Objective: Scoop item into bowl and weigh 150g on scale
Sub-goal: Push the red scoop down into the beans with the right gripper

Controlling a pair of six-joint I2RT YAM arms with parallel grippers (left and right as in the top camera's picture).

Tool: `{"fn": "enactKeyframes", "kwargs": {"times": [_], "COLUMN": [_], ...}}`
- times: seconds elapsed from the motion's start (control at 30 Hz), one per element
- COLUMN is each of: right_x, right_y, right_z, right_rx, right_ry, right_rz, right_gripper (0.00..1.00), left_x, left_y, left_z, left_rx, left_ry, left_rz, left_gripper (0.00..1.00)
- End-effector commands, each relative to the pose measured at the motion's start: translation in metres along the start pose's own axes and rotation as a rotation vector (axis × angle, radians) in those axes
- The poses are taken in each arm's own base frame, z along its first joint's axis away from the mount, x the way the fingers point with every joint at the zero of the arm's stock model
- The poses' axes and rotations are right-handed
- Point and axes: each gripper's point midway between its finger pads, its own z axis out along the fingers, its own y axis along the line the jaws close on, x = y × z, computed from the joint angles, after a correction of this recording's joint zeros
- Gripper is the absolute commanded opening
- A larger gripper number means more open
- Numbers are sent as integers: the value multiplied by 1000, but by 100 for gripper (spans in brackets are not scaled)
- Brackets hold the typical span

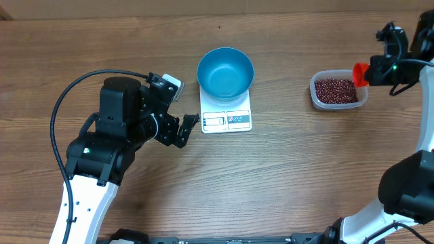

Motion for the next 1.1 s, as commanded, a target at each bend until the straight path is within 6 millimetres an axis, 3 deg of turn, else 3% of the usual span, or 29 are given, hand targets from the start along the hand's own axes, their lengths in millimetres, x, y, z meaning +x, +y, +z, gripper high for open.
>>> {"fn": "enactKeyframes", "kwargs": {"times": [0.0, 0.6, 1.07], "right_x": [5, 14, 34], "right_y": [-1, -6, -5], "right_z": [15, 51, 77], "right_rx": [-6, -14, -23], "right_ry": [9, 10, 35], "right_rz": [1, 55, 93], "right_gripper": [4, 4, 4], "left_x": [-8, -8, -8], "left_y": [-2, -2, -2], "left_z": [-5, -5, -5], "left_rx": [-2, -2, -2], "left_ry": [-23, -23, -23], "left_rz": [-6, -6, -6], "left_gripper": [99, 99, 100]}}
